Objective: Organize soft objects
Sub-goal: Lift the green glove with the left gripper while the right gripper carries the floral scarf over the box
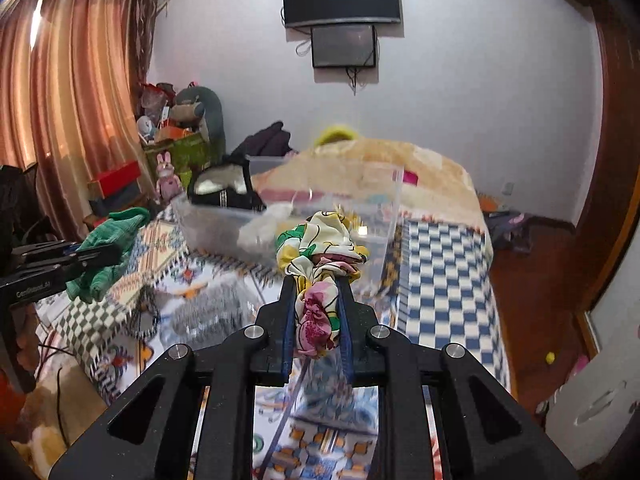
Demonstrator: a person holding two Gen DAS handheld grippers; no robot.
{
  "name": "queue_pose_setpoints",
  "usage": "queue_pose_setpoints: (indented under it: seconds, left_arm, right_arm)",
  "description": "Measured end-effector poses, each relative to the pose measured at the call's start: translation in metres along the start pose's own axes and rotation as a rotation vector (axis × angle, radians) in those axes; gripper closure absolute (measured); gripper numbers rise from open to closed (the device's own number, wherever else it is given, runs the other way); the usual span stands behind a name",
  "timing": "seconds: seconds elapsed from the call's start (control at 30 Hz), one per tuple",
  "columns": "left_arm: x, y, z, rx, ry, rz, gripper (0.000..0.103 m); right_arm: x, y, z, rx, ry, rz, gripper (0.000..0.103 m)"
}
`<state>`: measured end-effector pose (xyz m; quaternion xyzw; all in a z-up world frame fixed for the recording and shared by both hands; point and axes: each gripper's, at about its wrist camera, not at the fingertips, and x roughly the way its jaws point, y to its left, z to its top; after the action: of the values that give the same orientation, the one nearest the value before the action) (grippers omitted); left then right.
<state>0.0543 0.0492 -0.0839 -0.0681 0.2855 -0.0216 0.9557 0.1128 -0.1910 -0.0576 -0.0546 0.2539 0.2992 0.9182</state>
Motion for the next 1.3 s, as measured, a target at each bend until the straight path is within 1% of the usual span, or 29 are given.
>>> queue_pose_setpoints:
  seconds: [0.13, 0.23, 0.33, 0.53, 0.7, 0.9, 1.0, 1.1, 1.17, 1.3]
  left_arm:
    - [0.010, -0.003, 0.027, -0.024, -0.031, -0.048, 0.085]
    - [0.017, -0.005, 0.044, -0.023, -0.046, -0.055, 0.085]
    - [0.029, -0.010, 0.060, -0.017, -0.042, -0.068, 0.085]
    - [0.055, -0.022, 0.084, 0.015, -0.034, -0.073, 0.085]
    - [0.082, -0.028, 0.094, 0.028, -0.005, -0.070, 0.084]
    - [0.113, -0.036, 0.103, 0.051, 0.028, -0.047, 0.085]
    - [0.128, -0.037, 0.103, 0.038, 0.052, -0.041, 0.085]
    - [0.145, -0.039, 0.099, 0.020, 0.097, -0.044, 0.085]
    - [0.152, -0.039, 0.098, 0.023, 0.104, -0.029, 0.084]
    - [0.159, -0.041, 0.101, 0.021, 0.112, -0.030, 0.085]
  right_arm:
    - [0.001, -0.001, 0.017, -0.003, -0.041, 0.000, 0.086]
    - [0.003, 0.001, 0.029, -0.011, -0.068, 0.000, 0.086]
    - [0.008, 0.002, 0.038, -0.020, -0.085, -0.004, 0.086]
    - [0.023, 0.001, 0.052, -0.027, -0.096, -0.009, 0.086]
    - [0.037, -0.003, 0.056, -0.024, -0.085, -0.013, 0.086]
    - [0.058, -0.012, 0.058, -0.008, -0.046, -0.018, 0.086]
    - [0.070, -0.018, 0.057, 0.010, -0.023, -0.026, 0.086]
    - [0.081, -0.022, 0.056, 0.023, 0.004, -0.027, 0.086]
    - [0.089, -0.023, 0.055, 0.027, 0.025, -0.023, 0.086]
    - [0.102, -0.021, 0.054, 0.014, 0.064, -0.030, 0.086]
